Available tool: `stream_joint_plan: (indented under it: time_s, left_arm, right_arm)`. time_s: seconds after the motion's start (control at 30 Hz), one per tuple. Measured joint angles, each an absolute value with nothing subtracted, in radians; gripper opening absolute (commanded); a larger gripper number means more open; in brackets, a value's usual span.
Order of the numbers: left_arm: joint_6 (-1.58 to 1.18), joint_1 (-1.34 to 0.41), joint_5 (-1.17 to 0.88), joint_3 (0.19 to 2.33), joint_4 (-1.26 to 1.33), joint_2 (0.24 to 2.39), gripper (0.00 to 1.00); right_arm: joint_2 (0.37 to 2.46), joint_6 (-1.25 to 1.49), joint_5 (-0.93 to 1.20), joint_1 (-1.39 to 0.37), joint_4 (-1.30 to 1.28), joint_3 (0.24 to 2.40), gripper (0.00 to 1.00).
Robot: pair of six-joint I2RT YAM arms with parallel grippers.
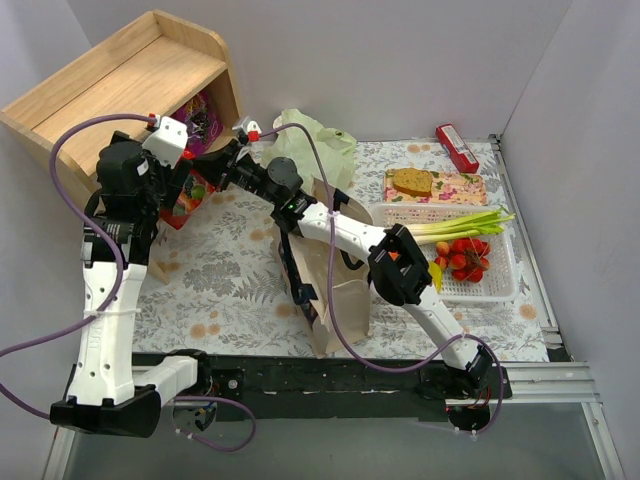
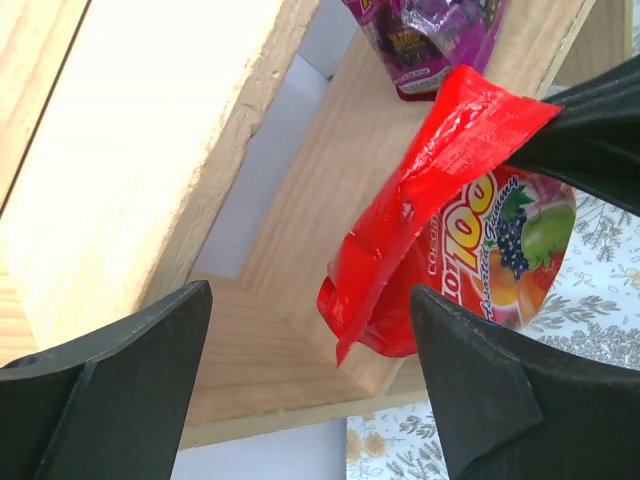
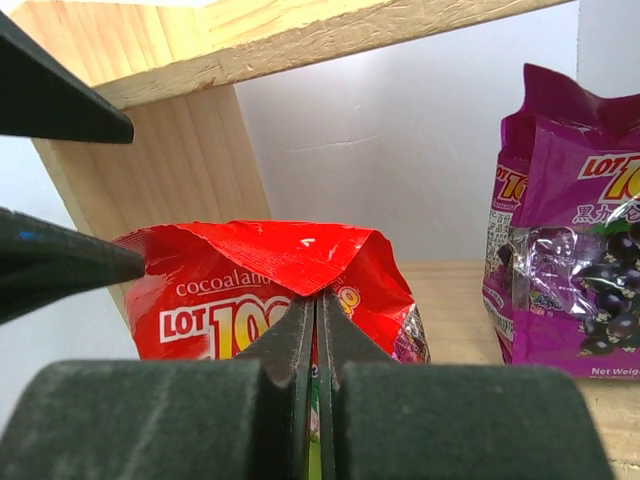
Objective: Untie the knot of the grocery bags and take out the mixed food
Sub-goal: Place the fake candies on the shelf.
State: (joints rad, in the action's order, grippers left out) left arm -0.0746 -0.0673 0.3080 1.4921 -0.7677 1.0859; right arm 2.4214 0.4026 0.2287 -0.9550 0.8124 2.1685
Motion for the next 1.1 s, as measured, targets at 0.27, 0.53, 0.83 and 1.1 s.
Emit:
stream_joint_plan:
  time_s: [0.27,0.53,0.83,1.1]
  left_arm:
    - [-0.043,-0.067,0.286,1.503,-0.768,1.089,0.81]
    - [-0.093,-0.067,0.236,1.488,-0.789,1.136,0.33]
    - [-0.142,-0.067,0.068,1.604,-0.964,1.18,0.0]
    - [-0.138,-0.067,-0.016,1.81,-1.083,1.233,0.0]
  right_arm:
    - [2.341,0.385,0.274,-0.948,0.81,2.054,0.01]
    - [2.217,0.355,0.321,-0.944,0.762,1.903,0.01]
    - [2.13,0.302,0.358,-0.939,0.723,1.826,0.01]
    - [2.06,0.27,0.399,-0.924,0.705,1.823,0.36]
